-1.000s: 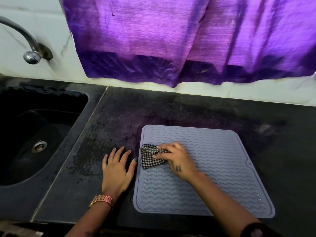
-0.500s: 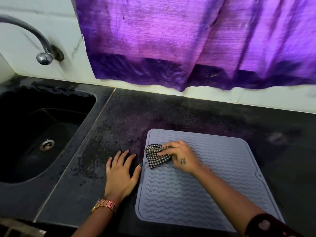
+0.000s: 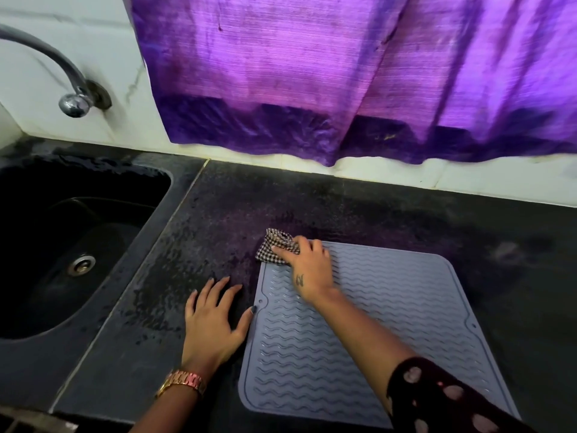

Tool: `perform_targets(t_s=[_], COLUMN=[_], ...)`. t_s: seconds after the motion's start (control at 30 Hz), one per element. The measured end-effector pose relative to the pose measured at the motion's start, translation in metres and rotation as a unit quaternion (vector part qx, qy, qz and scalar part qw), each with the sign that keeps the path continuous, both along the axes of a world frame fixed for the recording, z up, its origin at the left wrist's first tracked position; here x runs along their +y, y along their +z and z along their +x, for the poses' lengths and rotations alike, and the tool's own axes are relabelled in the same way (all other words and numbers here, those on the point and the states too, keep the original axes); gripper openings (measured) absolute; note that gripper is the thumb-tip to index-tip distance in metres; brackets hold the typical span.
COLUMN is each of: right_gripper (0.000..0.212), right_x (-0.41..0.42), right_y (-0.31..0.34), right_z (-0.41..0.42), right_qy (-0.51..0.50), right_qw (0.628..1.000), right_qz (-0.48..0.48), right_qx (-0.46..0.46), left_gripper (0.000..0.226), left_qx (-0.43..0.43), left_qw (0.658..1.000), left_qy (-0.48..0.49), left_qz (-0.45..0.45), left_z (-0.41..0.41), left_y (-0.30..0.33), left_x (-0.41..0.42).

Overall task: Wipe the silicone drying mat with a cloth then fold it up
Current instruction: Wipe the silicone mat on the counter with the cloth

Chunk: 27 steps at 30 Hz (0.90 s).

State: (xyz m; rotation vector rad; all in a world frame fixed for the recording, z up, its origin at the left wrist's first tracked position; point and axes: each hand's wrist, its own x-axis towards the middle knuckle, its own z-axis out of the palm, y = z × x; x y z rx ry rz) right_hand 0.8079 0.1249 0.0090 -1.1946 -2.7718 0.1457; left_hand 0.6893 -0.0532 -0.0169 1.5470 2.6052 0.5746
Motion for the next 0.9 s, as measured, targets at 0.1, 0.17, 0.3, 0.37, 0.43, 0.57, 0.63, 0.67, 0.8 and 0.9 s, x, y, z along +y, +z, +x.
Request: perform_targets(t_s=[0.1, 0.17, 0.3, 0.37, 0.43, 0.57, 0.63, 0.67, 0.8, 0.9], right_gripper=[0.075, 0.072, 0.07, 0.068, 0.067, 0.063, 0.061, 0.061, 0.058, 0.057], right_x=[0.004, 0.009, 0.02, 0.028, 0.036, 0.05, 0.057, 0.061, 0.068, 0.069], right_y=[0.0, 0.002, 0.0, 0.001, 0.003, 0.006, 0.009, 0.01, 0.014, 0.018], right_z=[0.0, 0.005, 0.029, 0.046, 0.065, 0.111, 0.138, 0.152, 0.204, 0.229], right_qy=[0.019, 0.015, -0.049, -0.072, -0.094, -0.152, -0.189, -0.207, -0.289, -0.34], right_qw=[1.0, 1.0, 0.999, 0.997, 0.995, 0.986, 0.978, 0.974, 0.951, 0.935], right_qz=[0.008, 0.015, 0.016, 0.02, 0.023, 0.037, 0.039, 0.037, 0.026, 0.006], right_qx=[-0.014, -0.01, -0.013, -0.023, -0.035, -0.063, -0.078, -0.088, -0.109, -0.104], left_gripper=[0.071, 0.071, 0.073, 0.073, 0.073, 0.074, 0.075, 0.075, 0.077, 0.077], left_qx=[-0.002, -0.002, 0.0, 0.001, 0.003, 0.005, 0.006, 0.007, 0.008, 0.01], left_qw=[1.0, 1.0, 1.0, 1.0, 1.0, 1.0, 1.0, 1.0, 1.0, 1.0], left_qy=[0.001, -0.001, -0.004, -0.004, -0.004, -0.002, -0.002, -0.003, -0.004, -0.003], left_qz=[0.008, 0.007, 0.003, 0.003, 0.003, 0.0, 0.0, -0.002, -0.006, -0.007], left_z=[0.0, 0.0, -0.001, -0.001, -0.002, -0.002, -0.002, -0.002, -0.002, -0.002], left_y=[0.001, 0.001, 0.0, -0.001, -0.002, -0.002, -0.002, -0.002, -0.001, -0.002], left_x=[0.0, 0.0, 0.0, 0.0, 0.0, 0.0, 0.001, 0.001, 0.001, 0.001])
